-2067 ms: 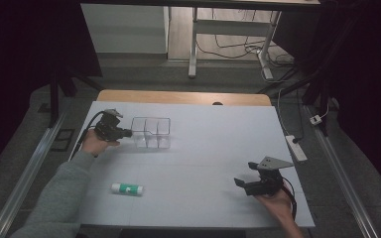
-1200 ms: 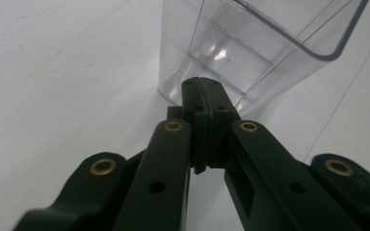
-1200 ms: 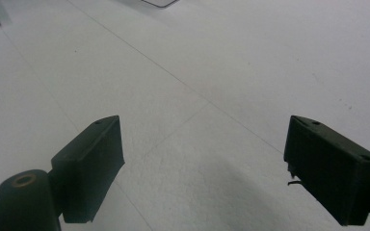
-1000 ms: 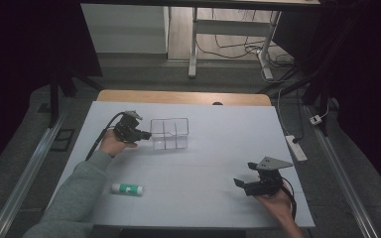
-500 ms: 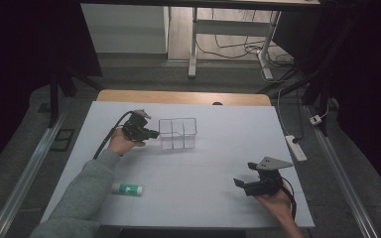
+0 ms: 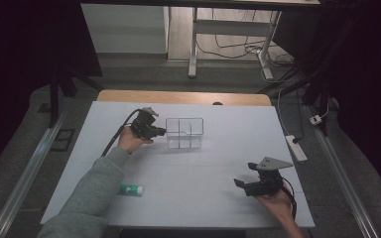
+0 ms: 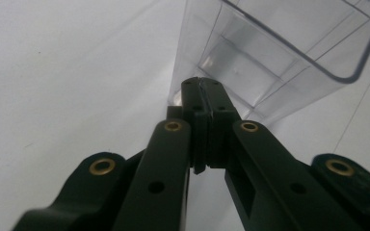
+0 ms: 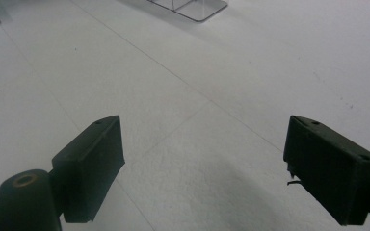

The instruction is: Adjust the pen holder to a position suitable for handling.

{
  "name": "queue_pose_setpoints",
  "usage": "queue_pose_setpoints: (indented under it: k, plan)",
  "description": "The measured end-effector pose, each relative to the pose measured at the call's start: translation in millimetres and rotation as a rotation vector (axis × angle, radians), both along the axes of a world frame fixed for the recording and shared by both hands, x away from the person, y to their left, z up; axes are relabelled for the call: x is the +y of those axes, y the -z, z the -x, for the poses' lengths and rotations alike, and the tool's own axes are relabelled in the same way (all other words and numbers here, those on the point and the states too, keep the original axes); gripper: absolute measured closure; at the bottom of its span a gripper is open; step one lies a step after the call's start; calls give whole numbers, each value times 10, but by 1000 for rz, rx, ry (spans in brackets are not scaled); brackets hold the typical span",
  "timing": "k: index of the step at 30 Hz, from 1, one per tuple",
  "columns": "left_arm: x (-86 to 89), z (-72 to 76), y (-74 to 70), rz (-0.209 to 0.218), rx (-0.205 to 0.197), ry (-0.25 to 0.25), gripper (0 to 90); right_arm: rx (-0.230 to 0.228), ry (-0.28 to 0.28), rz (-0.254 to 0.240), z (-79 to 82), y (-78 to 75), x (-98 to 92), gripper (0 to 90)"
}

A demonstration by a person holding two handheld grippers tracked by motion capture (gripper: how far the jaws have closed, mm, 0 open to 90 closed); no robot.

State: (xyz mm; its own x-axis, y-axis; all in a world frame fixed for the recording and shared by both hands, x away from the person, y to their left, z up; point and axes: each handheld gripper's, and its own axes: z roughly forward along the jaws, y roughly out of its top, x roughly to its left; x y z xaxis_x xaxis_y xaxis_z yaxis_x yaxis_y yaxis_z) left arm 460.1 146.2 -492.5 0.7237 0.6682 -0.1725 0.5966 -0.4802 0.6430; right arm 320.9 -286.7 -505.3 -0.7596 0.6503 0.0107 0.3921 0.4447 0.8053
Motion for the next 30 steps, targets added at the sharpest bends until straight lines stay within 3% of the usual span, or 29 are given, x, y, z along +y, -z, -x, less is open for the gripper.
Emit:
queue_pose_setpoints:
  k: [10, 16, 21, 22, 23, 24, 30]
  plan:
    - [-45, -27, 17, 14, -12, -8, 878, 1, -1, -5, 2, -2, -9, 135]
    - [74, 119, -104, -11, -67, 26, 873, 3, 8, -9, -6, 4, -12, 135]
    - [232, 302, -249, -12, -101, 61, 740, -1, 11, -7, 10, -6, -15, 135]
    - [258, 345, -283, -12, -112, 63, 661, -1, 11, -8, 12, -10, -24, 135]
    - [285, 387, -314, -10, -122, 69, 661, -1, 11, -8, 12, -10, -24, 135]
    - [309, 427, -338, -8, -129, 73, 589, -2, 13, -18, 8, -3, -25, 135]
    - [417, 646, -359, -40, -129, 102, 478, -2, 16, -16, 17, -4, -22, 136]
